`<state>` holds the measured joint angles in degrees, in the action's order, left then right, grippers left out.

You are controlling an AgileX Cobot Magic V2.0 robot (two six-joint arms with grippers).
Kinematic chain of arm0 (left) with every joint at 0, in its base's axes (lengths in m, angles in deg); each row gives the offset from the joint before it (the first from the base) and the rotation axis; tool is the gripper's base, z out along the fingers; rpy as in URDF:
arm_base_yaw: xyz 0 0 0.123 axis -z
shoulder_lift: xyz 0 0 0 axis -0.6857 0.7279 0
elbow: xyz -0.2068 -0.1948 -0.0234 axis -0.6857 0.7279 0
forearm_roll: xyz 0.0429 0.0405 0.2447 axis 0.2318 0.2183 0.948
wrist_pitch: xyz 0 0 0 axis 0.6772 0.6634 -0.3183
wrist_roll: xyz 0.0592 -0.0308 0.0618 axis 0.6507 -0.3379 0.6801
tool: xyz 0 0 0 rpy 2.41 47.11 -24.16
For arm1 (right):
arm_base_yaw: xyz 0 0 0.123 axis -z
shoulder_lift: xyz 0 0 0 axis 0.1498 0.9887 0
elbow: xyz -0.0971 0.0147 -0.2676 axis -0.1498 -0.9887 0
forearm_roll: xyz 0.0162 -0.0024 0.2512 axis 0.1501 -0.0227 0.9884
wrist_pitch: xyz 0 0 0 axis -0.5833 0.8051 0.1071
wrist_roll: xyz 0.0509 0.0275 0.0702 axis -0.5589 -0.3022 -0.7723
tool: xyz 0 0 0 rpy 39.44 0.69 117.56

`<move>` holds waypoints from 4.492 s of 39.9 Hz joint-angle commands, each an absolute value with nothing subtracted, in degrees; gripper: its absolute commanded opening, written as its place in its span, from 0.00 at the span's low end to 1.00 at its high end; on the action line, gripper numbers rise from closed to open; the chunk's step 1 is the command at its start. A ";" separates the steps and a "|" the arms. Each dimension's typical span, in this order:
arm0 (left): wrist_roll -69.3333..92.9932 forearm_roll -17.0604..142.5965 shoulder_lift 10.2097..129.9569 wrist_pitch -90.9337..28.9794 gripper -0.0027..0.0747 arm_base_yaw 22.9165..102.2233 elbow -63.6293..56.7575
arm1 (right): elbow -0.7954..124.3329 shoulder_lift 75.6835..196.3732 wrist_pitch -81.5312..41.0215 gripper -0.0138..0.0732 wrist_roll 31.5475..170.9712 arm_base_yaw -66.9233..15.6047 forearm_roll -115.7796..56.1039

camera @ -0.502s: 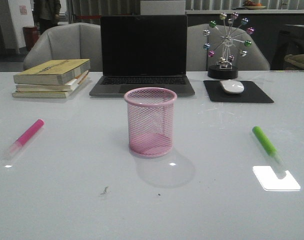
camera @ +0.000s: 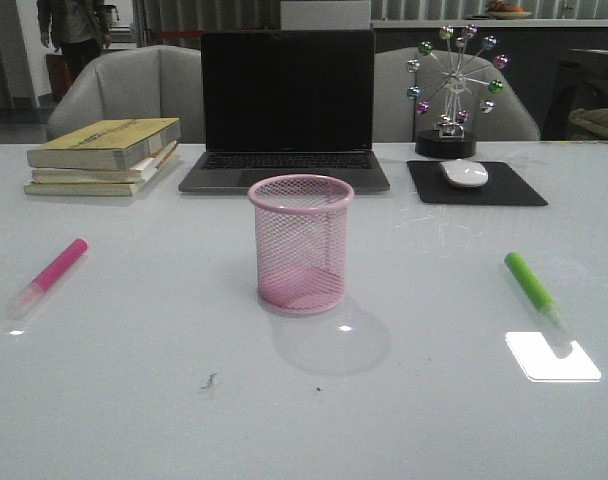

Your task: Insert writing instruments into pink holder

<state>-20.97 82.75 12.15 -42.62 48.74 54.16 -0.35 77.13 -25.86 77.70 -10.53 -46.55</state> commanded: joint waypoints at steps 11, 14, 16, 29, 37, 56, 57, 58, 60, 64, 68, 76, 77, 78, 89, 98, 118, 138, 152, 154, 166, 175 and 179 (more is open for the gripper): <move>-21.62 82.64 10.88 -47.75 0.15 49.18 54.48 | -0.40 75.94 -30.52 0.22 77.91 -10.66 -47.09; -21.62 82.64 10.88 -48.54 0.15 49.18 54.48 | -0.40 75.94 -30.52 0.22 77.91 -10.66 -47.09; -21.62 82.64 10.88 -49.36 0.15 49.18 54.48 | -0.40 75.94 -30.52 0.22 77.91 -10.66 -47.09; -21.71 81.25 10.88 -58.94 0.15 49.18 54.24 | -0.40 75.94 -35.90 0.22 77.91 -10.67 -47.09; -21.84 76.66 10.99 -62.66 0.15 49.18 49.52 | 2.89 75.94 -46.82 0.22 77.87 -10.67 -47.09; -21.84 83.84 14.57 -51.07 0.15 49.18 30.79 | 27.17 81.45 -26.26 0.22 77.87 -10.67 -47.09; -21.84 84.13 15.64 -50.91 0.15 49.18 29.82 | 28.06 82.22 -25.62 0.22 77.87 -10.67 -47.15; -21.84 84.64 16.57 -50.64 0.15 49.18 28.90 | 28.65 83.33 -25.35 0.22 77.91 -10.67 -47.14; -21.84 85.19 18.93 -50.47 0.15 49.18 27.42 | 29.82 85.35 -25.04 0.22 77.91 -10.67 -47.14; -21.84 86.73 24.80 -50.05 0.15 49.18 24.25 | 31.66 89.95 -25.04 0.22 77.91 -10.67 -47.14; -21.84 87.12 31.05 -49.85 0.15 49.18 21.88 | 32.64 94.16 -24.98 0.22 77.91 -10.67 -47.14; -21.84 87.01 41.32 -48.70 0.16 49.18 20.74 | 32.65 101.87 -25.08 0.22 77.91 -10.67 -47.14; -21.84 86.74 42.15 -48.58 0.16 49.18 20.74 | 32.65 102.56 -25.08 0.22 77.91 -10.67 -47.14; -21.84 86.14 43.14 -48.33 0.17 49.18 20.74 | 32.65 103.43 -25.08 0.22 77.91 -10.67 -47.14; -21.84 81.57 50.33 -47.31 0.58 49.18 20.74 | 32.59 108.83 -24.89 0.55 77.91 -10.67 -47.14; -21.84 81.42 54.73 -46.08 0.61 49.18 20.74 | 32.46 111.12 -24.59 0.67 77.91 -10.67 -47.05; -21.84 78.53 58.07 -45.94 0.61 49.18 20.74 | 42.87 134.96 -7.18 0.67 77.93 -12.65 -42.85; -21.84 78.53 58.07 -46.04 0.61 49.18 20.74 | 75.84 171.80 15.04 0.67 77.97 -14.15 -42.45; -21.84 78.53 58.07 -46.04 0.61 49.18 20.74 | 83.96 182.80 17.54 0.67 78.36 -14.21 -38.56; -21.84 78.53 58.07 -46.04 0.61 49.18 20.74 | 83.96 183.62 17.78 0.67 78.80 -14.21 -38.21; -21.74 78.53 58.07 -46.04 0.61 49.18 20.74 | 83.96 187.53 16.49 0.67 79.83 -15.36 -38.03; -21.74 78.53 58.07 -46.04 0.61 49.18 20.74 | 83.96 189.34 15.38 0.67 79.83 -15.44 -38.03; -21.74 78.53 58.07 -46.04 0.61 49.18 20.74 | 83.96 190.10 15.38 0.67 79.83 -15.44 -38.03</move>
<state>-21.14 79.03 58.23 -41.60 48.74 22.85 82.04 192.44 16.46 79.20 -15.58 -38.30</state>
